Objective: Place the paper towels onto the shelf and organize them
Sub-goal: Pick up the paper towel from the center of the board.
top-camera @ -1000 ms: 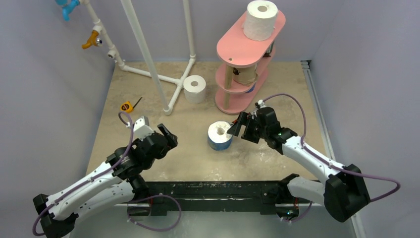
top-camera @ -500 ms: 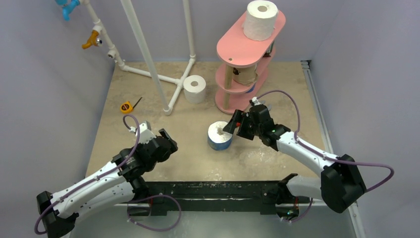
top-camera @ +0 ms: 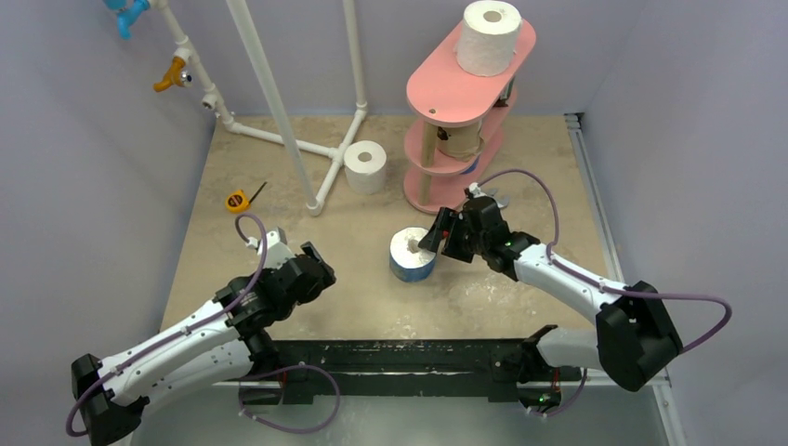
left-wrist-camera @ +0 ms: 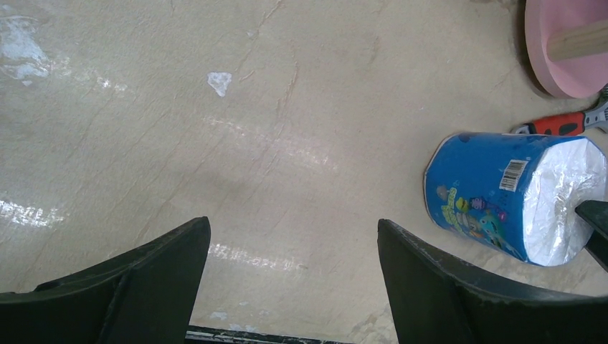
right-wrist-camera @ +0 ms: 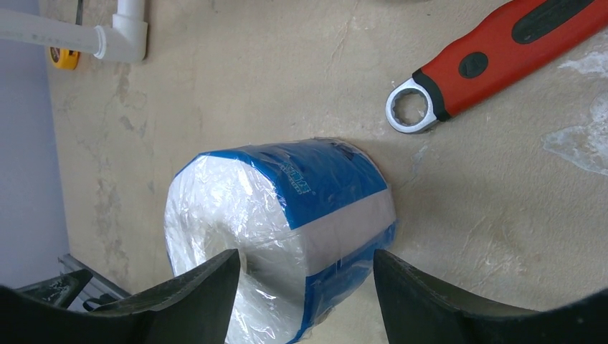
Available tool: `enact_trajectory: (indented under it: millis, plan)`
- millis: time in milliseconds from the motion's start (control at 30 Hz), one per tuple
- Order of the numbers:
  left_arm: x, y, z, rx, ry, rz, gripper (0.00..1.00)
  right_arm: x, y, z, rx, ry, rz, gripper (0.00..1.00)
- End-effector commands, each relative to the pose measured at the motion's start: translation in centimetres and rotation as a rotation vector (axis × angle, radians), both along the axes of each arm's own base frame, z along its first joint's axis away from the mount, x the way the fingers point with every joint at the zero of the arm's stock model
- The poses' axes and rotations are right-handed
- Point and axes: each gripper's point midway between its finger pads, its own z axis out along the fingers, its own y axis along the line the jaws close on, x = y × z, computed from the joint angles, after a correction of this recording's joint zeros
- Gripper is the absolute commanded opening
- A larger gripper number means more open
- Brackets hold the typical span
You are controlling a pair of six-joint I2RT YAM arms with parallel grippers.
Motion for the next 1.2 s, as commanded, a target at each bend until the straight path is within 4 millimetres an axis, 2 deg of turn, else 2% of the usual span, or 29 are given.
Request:
enact_trajectory:
  millis: [0, 467, 567, 700, 867, 1167]
  plan:
    - [0.3, -0.4, -0.1, -0.02, -0.006, 0.005, 0.86, 1.4, 0.7, 1.9, 0.011, -0.071, -0.006, 0.67]
    - [0.3, -0.8, -0.5, -0.006, 0.014, -0.007, 0.86, 1.1, 0.7, 0.8, -0.025, -0.07, 0.015, 0.66]
    - [0.3, -0.8, -0.6, -0.002, 0.02, -0.009, 0.85, 1.1, 0.5, 0.6, -0.034, -0.071, 0.014, 0.61]
    - [0.3, -1.0, -0.7, -0.001, 0.026, -0.014, 0.86, 1.1, 0.4, 0.6, -0.038, -0.075, 0.013, 0.47]
    - [0.3, -1.0, -0.9, 0.004, 0.027, -0.014, 0.86, 1.1, 0.6, 1.0, -0.031, -0.08, 0.023, 0.38]
    - [0.2, -1.1, -1.1, 0.005, 0.037, -0.017, 0.85, 1.2, 0.0, 2.4, -0.043, -0.111, 0.005, 0.29]
